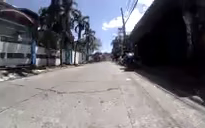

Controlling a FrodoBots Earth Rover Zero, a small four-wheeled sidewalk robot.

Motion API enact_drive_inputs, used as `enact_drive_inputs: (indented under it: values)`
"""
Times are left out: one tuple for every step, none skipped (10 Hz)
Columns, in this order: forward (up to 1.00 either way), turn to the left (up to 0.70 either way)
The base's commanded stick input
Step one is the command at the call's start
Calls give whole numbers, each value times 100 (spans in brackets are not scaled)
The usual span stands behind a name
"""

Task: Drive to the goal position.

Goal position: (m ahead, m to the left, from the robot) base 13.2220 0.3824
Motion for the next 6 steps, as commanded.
enact_drive_inputs:
  values:
    - [100, -38]
    - [100, -37]
    - [100, -40]
    - [100, -40]
    - [100, -39]
    - [100, 1]
